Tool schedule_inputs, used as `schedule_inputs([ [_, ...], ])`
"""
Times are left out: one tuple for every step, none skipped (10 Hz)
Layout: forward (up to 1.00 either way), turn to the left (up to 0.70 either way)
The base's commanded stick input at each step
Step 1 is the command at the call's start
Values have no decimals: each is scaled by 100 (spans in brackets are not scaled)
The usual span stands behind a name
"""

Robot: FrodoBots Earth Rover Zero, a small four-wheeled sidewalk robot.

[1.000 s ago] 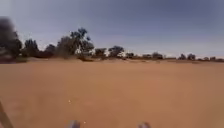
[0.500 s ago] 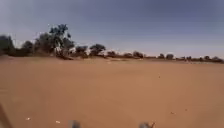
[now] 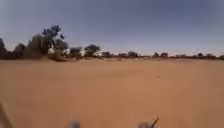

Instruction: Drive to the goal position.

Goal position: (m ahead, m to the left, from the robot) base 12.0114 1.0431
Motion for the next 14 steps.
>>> schedule_inputs([
  [70, 0],
  [70, 0],
  [70, -35],
  [70, -35],
  [70, -35],
  [70, -35],
  [70, -35],
  [70, -29],
  [70, 0],
  [70, 0],
  [70, 0],
  [70, 0],
  [70, 0],
  [70, 0],
])
